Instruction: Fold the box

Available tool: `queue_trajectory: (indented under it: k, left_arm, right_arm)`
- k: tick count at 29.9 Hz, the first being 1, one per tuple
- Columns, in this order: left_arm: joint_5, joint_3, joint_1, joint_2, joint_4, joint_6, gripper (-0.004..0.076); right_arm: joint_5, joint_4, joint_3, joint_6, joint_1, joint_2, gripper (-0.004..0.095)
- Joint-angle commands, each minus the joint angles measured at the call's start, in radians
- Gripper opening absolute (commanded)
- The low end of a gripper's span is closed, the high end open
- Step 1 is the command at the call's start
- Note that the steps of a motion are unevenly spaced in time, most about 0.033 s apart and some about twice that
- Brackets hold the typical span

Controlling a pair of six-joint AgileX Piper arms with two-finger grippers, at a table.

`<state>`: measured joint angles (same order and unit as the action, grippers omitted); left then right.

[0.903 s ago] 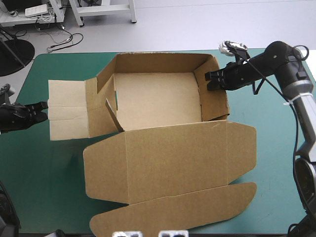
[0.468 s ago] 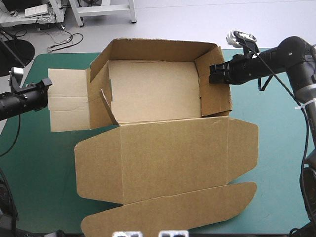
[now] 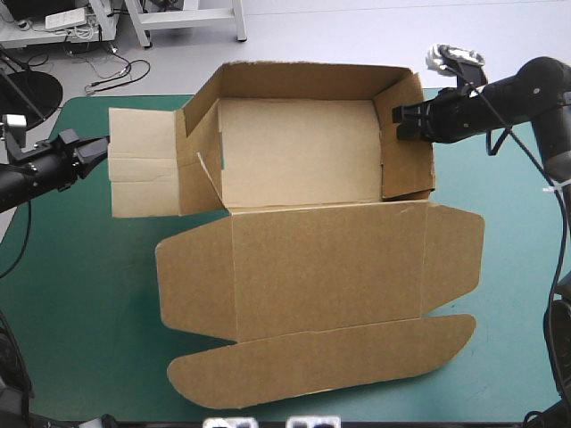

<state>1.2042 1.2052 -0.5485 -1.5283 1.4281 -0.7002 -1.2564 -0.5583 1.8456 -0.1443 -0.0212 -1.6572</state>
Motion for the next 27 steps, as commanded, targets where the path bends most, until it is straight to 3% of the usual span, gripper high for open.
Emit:
queue_trajectory:
  k: [1,13,27]
  left_arm:
    - [0.092,0.032,-0.069,0.043,0.082,-0.006,0.0006]
    - [0.092,0.032,-0.067,0.041,0.053,-0.006,0.0006]
    - [0.092,0.065,0.143,0.054,0.173,0.004,0.0006]
  right_arm:
    - [0.007,-0.121,0.086,0.025,0.065,0.060,-0.0003]
    - [0.005,-0.366,0.122,-0.033,0.097,0.092,-0.0003]
    - [0.023,-0.220,0.122,-0.025,-0.034,0.069,-0.0003]
